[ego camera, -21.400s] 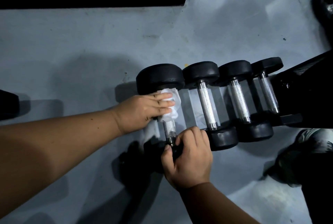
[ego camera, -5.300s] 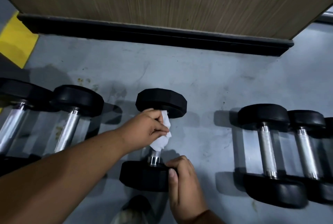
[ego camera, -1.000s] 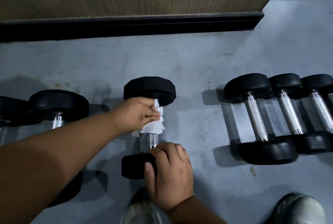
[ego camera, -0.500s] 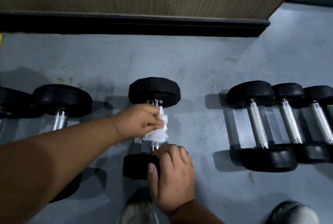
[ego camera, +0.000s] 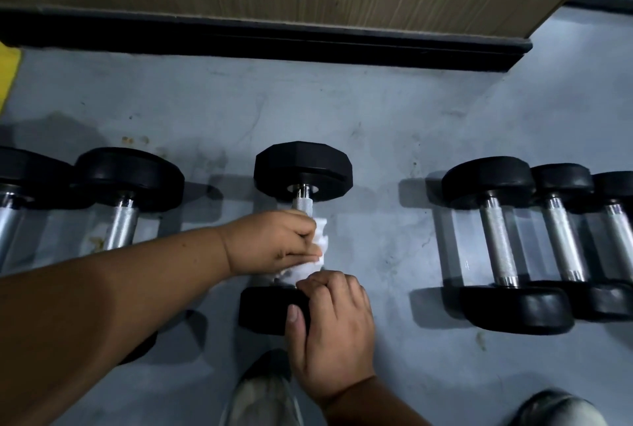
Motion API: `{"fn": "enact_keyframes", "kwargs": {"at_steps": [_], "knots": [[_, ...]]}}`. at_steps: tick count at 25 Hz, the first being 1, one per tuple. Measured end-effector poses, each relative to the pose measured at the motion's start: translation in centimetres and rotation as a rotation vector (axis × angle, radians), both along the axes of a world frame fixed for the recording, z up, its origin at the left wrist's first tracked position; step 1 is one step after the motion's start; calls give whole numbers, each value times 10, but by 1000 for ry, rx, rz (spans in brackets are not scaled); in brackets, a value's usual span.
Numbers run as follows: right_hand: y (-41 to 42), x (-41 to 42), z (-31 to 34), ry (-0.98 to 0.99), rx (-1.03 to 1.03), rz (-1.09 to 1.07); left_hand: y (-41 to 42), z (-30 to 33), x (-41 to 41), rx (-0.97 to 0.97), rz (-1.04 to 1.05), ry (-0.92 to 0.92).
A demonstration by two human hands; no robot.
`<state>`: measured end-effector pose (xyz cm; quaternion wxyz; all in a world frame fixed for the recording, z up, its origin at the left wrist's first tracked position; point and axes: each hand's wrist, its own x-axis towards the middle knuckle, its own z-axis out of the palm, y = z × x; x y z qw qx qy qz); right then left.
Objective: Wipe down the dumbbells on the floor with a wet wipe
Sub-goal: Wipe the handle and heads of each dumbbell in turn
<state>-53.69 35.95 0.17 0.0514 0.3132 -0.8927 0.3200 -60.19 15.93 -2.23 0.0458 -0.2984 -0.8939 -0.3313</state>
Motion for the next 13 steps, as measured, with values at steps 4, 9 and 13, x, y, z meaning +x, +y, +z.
{"fn": "enact_keyframes", "kwargs": {"at_steps": [4,9,13], "knots": [[1,-1,0,2,1,6,-12,1,-21,85,219,-94],[2,0,1,-4,-9,25,7,-2,0,171,436,-170],[2,-2,2,-28,0,33,12,3,24,72,320,-202]]}}
